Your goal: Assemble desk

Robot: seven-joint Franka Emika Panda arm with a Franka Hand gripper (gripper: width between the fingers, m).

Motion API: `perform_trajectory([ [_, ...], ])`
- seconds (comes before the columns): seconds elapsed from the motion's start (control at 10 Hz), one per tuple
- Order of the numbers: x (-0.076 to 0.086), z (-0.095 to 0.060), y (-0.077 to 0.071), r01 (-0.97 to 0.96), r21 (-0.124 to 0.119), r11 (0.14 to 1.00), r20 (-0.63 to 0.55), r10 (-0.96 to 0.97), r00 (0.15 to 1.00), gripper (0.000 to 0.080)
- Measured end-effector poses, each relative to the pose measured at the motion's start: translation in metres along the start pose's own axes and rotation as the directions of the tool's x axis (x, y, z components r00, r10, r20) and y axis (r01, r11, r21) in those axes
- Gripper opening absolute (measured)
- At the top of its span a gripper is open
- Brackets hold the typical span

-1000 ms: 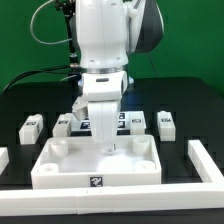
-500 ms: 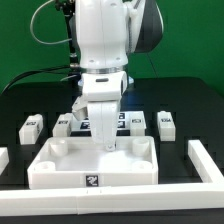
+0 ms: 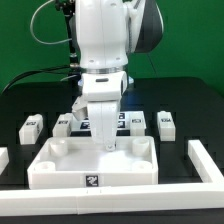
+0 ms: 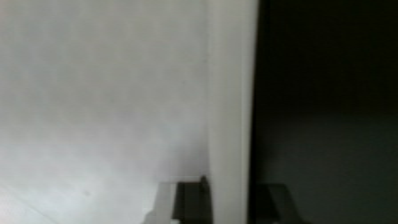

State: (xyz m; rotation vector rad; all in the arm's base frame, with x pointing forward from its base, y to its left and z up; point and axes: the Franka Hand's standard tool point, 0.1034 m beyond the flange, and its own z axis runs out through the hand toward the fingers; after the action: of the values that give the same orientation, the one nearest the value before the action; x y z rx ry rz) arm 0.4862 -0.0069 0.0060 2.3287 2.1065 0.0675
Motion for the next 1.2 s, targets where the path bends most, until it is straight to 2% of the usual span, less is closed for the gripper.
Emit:
perform_trajectory([
  [0.1, 0.007, 0.000, 0.008, 0.011, -0.008, 1.000, -0.005, -0.011, 1.000, 0.0057],
  [0.3, 0.020, 0.001, 0.026, 0.024, -0.009, 1.000, -0.015, -0.024, 1.000, 0.0057],
  [0.4, 0.030, 0.002, 0.026, 0.034, 0.016, 0.999, -0.016, -0.034, 0.999, 0.0057],
  [0.5, 0.040, 0.002, 0.027, 0.051, 0.026, 0.998, -0.019, -0.050, 0.999, 0.0057],
  [0.7, 0.065, 0.003, 0.026, 0.055, 0.029, 0.998, -0.025, -0.054, 0.998, 0.0057],
  [1.0, 0.065, 0.003, 0.025, 0.090, 0.048, 0.995, -0.024, -0.089, 0.996, 0.0057],
  [1.1, 0.065, 0.003, 0.025, 0.083, 0.048, 0.995, -0.023, -0.082, 0.996, 0.0158],
  [1.2, 0.064, 0.003, 0.025, 0.082, 0.048, 0.995, -0.023, -0.081, 0.996, 0.0296],
])
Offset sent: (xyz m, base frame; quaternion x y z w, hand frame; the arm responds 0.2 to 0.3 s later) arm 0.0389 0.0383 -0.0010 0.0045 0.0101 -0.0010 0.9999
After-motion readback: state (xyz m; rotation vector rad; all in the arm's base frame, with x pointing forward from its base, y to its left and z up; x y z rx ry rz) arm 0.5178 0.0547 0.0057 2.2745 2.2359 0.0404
